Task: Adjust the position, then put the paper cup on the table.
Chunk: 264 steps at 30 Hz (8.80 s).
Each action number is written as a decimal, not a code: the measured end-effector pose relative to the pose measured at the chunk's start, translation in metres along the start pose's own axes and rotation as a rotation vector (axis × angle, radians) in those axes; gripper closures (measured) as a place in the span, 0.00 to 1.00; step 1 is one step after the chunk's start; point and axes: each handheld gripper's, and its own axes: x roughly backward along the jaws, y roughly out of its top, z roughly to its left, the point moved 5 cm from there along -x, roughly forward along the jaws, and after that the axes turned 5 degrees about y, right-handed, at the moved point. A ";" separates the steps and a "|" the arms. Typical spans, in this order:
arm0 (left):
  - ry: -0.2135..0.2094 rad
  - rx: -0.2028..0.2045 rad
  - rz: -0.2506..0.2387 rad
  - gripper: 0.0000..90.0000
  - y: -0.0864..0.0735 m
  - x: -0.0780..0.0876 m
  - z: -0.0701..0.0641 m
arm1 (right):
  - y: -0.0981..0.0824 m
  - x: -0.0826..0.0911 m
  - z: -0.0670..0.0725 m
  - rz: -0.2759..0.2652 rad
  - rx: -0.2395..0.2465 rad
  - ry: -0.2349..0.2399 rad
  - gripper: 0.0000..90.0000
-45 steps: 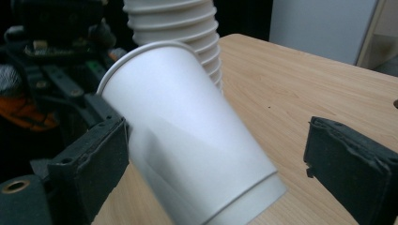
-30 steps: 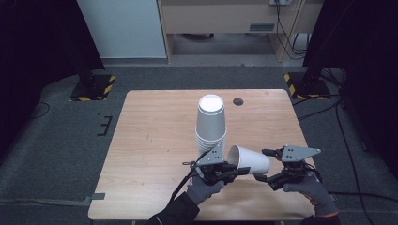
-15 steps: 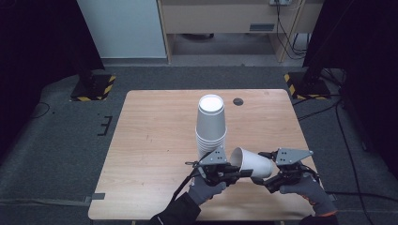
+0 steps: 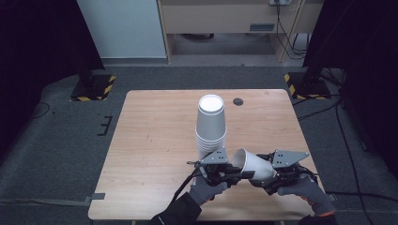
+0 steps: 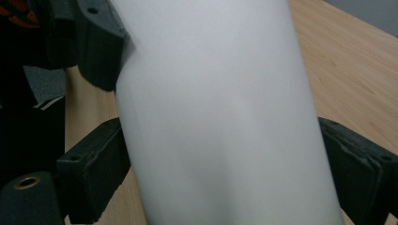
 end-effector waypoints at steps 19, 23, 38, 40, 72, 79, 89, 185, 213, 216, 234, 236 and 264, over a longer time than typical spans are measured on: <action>-0.011 0.044 -0.065 0.84 0.007 0.007 0.000 | -0.002 0.002 0.002 0.003 0.018 0.031 0.21; 0.001 0.044 -0.072 0.91 0.007 0.007 0.000 | -0.003 0.001 0.001 0.009 0.019 0.024 0.21; 0.005 0.041 0.001 0.93 0.003 -0.002 -0.001 | -0.002 -0.005 0.002 0.024 0.026 0.020 0.17; -0.001 0.042 0.006 0.92 0.003 -0.002 -0.002 | -0.003 -0.006 0.002 0.034 0.023 0.025 0.19; -0.011 0.091 -0.064 0.93 0.010 -0.003 -0.005 | 0.004 -0.010 0.001 -0.010 0.000 -0.004 0.14; -0.005 0.084 -0.038 0.93 0.008 -0.007 -0.006 | 0.006 -0.012 0.001 -0.013 -0.013 0.002 0.15; -0.008 0.080 -0.080 0.83 0.011 -0.002 -0.006 | 0.008 -0.012 0.000 -0.035 -0.025 0.004 0.16; 0.898 0.122 0.036 0.29 -0.097 0.213 0.154 | -0.035 -0.023 -0.139 -0.328 -0.479 -0.754 0.16; 0.898 0.111 0.035 0.29 -0.097 0.213 0.153 | -0.053 -0.029 -0.138 -0.275 -0.526 -0.755 0.16; 0.899 0.110 0.033 0.29 -0.097 0.214 0.152 | -0.054 -0.030 -0.137 -0.257 -0.529 -0.748 0.14; 0.899 0.109 0.037 0.29 -0.097 0.213 0.152 | -0.054 -0.021 -0.114 -0.198 -0.486 -0.695 0.09; 0.899 0.109 0.039 0.29 -0.097 0.213 0.153 | -0.052 -0.019 -0.109 -0.186 -0.481 -0.681 0.09; 0.919 0.143 0.093 0.25 -0.103 0.217 0.157 | -0.090 0.016 -0.068 -0.032 -0.539 -0.641 0.08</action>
